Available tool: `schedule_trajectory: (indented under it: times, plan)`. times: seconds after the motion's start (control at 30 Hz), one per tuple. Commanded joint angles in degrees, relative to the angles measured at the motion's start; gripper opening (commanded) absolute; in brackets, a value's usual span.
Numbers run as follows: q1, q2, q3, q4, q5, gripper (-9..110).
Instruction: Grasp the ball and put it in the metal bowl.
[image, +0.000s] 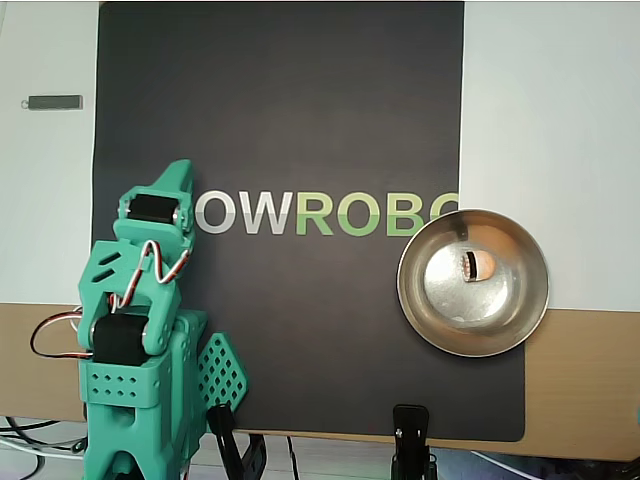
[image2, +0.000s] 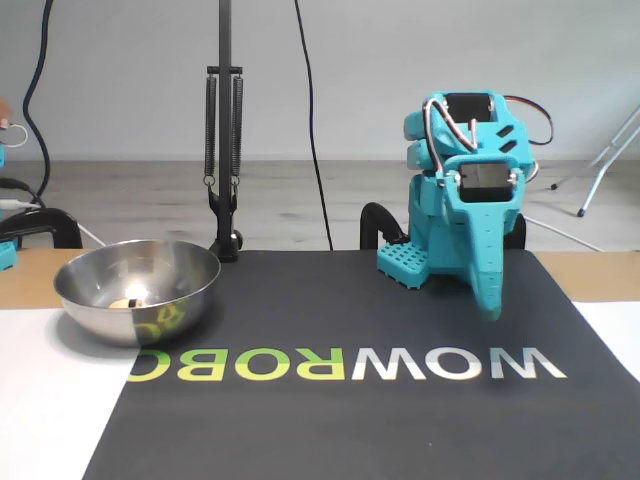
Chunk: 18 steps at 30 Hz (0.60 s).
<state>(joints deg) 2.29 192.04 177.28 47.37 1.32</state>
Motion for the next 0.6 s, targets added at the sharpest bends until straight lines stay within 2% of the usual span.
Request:
schedule_trajectory:
  times: [0.0, 0.57]
  plan:
    - [0.26, 3.69, 1.85, 0.18, -0.35, 0]
    - [0.18, 3.6, 1.85, 0.09, -2.2, 0]
